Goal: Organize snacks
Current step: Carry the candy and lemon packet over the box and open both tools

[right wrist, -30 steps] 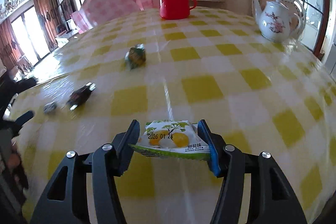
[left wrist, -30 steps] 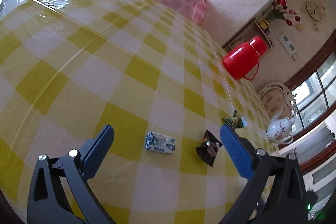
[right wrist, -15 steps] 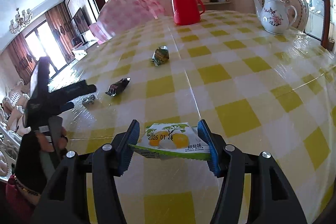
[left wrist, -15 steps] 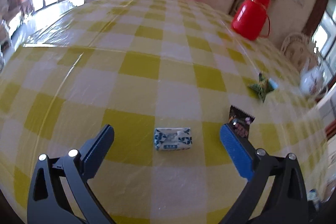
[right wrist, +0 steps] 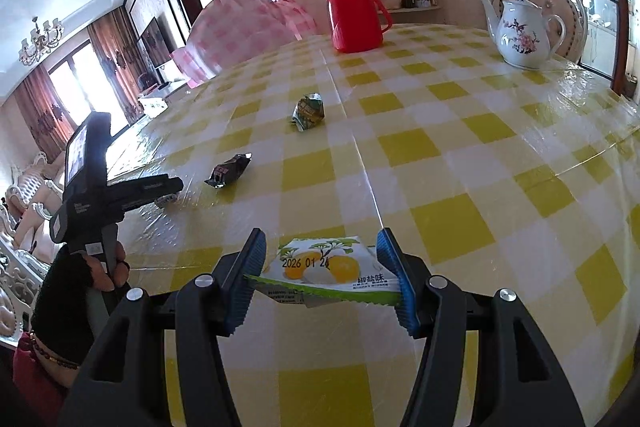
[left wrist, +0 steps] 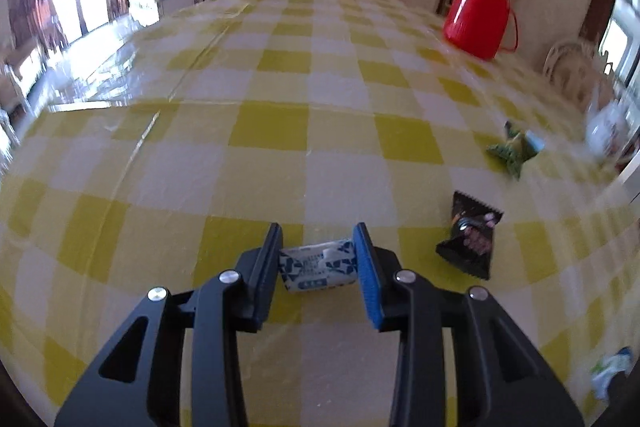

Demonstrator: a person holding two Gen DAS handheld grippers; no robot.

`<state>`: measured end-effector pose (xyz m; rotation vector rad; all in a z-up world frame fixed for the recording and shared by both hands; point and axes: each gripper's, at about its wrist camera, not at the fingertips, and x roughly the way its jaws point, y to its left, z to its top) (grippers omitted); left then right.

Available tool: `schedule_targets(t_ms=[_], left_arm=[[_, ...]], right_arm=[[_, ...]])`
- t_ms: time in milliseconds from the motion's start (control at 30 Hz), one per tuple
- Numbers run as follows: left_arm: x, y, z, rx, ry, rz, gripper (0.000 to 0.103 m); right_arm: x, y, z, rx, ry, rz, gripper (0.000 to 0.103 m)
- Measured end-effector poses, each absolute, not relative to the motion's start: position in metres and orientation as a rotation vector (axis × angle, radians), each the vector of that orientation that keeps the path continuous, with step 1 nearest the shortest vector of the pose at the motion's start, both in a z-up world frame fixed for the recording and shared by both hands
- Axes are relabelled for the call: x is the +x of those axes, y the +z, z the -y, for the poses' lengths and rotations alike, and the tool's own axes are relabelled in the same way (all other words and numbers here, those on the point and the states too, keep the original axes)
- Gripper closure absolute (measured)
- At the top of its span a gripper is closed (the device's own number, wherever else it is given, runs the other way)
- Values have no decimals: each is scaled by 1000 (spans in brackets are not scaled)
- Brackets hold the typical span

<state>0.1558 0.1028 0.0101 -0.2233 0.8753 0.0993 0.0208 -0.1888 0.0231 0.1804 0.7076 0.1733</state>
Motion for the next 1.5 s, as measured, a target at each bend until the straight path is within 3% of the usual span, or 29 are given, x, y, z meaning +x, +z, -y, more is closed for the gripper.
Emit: schedule_targets(t_ms=[600, 1500], left_arm=[[133, 25, -78, -146, 94, -816, 66], [-55, 58, -81, -150, 84, -594, 66]], right_arm=[[14, 29, 183, 207, 220, -672, 46], [-55, 14, 164, 325, 314, -676, 46]])
